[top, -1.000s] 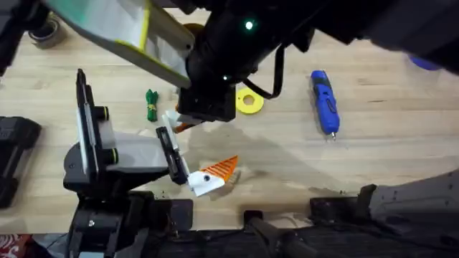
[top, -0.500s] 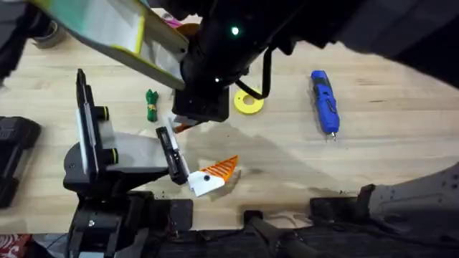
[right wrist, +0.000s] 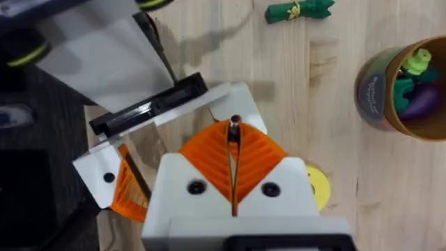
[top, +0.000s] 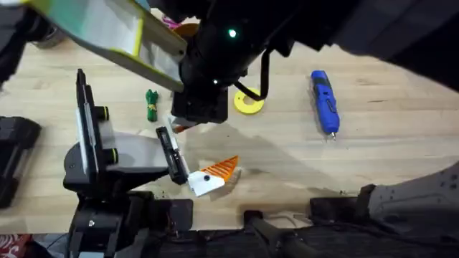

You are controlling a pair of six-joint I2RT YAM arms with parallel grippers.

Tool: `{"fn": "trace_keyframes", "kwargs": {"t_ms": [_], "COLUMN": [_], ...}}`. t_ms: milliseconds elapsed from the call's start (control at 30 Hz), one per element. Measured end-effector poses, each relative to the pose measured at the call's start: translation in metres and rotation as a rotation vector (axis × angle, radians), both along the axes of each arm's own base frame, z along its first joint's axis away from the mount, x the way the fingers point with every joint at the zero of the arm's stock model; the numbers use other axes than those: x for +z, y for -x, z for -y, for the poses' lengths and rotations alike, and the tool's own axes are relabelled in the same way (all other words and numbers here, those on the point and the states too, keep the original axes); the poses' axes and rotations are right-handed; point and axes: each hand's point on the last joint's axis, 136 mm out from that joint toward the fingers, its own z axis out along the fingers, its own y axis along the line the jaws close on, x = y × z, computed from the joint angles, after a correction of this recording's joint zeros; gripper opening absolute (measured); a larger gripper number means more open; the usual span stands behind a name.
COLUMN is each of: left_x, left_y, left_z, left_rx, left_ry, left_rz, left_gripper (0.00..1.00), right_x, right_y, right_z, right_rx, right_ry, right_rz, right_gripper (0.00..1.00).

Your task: Pick up the gripper from the table and insert it into the empty holder that is missing its gripper. Then pick up a screw, insert it into the mounting hole, and use the screwdriver to tighten it. Finally, clean up the table by picking up the vegetable and placing it into the bucket.

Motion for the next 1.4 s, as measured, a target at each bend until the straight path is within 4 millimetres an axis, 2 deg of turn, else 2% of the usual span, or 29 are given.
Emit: {"fn": "trace_keyframes", "kwargs": {"t_ms": [633,1400], "left_x": [0.0,0.0], "left_y": [0.0,0.0], "left_z": [0.0,0.0], "left_rx": [0.0,0.0], "left_ry": [0.0,0.001], "left_rz": [0.0,-0.002], "left_gripper": [0.986,0.986], "right_x": [-0.001,-0.019], "right_y": [0.002,-0.001], "right_z": [-0.001,-0.007], "right_rx": [0.005,0.005], "right_ry": [0.001,0.025], "right_rz": [-0.001,-0.015], "right_gripper": [0.006,0.006]}}
